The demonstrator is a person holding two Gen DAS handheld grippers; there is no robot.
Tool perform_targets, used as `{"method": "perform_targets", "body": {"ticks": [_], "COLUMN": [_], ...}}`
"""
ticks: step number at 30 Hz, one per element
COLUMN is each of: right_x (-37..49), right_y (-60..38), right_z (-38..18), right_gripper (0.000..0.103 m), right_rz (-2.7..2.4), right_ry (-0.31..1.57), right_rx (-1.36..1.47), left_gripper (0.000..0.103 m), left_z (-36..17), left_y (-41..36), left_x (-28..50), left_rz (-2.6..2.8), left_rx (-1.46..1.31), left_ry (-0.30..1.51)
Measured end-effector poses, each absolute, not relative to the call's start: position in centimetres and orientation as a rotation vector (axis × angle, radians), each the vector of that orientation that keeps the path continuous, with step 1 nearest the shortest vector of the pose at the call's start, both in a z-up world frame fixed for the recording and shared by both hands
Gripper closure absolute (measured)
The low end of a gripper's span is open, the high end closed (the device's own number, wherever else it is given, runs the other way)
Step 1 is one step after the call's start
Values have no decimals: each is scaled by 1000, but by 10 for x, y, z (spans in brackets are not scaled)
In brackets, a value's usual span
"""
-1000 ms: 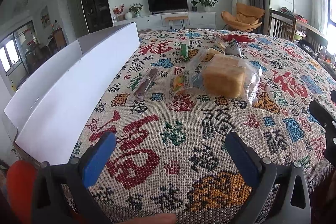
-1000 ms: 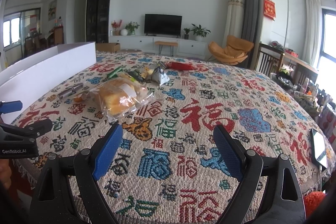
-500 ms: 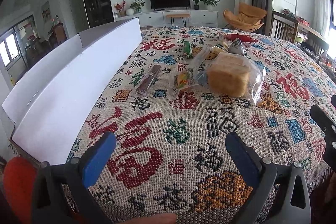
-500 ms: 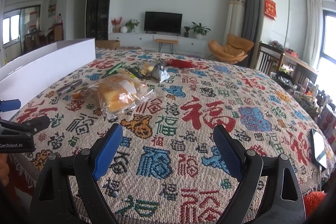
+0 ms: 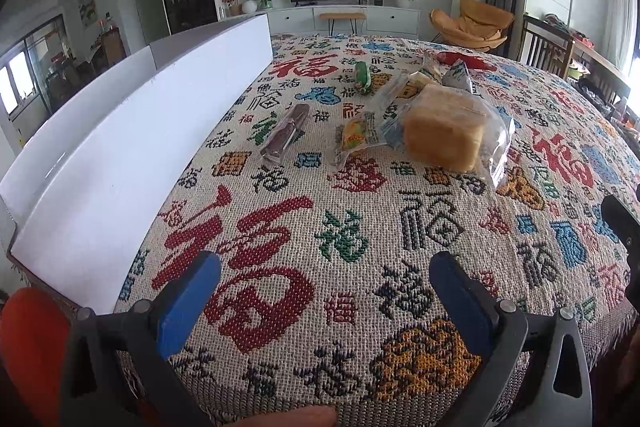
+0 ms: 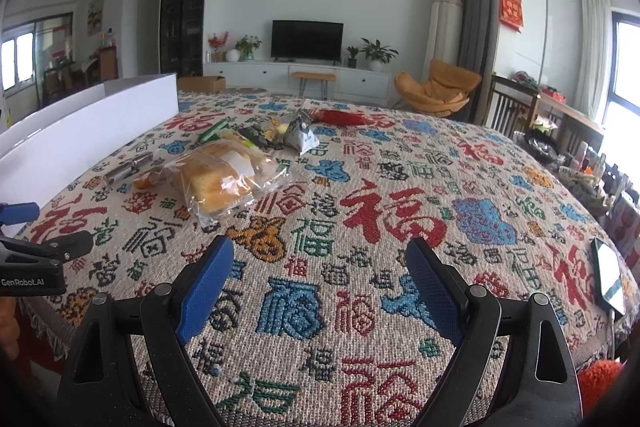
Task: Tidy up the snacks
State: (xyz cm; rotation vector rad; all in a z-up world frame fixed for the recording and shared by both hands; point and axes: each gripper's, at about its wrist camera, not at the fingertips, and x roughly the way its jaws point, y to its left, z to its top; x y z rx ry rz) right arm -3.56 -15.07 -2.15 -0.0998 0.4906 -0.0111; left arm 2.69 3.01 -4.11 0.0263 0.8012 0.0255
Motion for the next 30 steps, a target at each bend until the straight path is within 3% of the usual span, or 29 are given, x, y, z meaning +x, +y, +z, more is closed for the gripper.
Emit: {"method": "perform_targets", "body": {"ticks": [30], "right_x": [-34], "right_y": [-152], "right_z": [-24], "right_gripper": [12], "right_rz": [-10], "right_ry": [511], "right_rx": [-90], "left_gripper": [0], "left_z": [-68], "left_y": [29], "left_x": [36], "left_rz": [7], "left_rx": [40], "left_ry": [917]}}
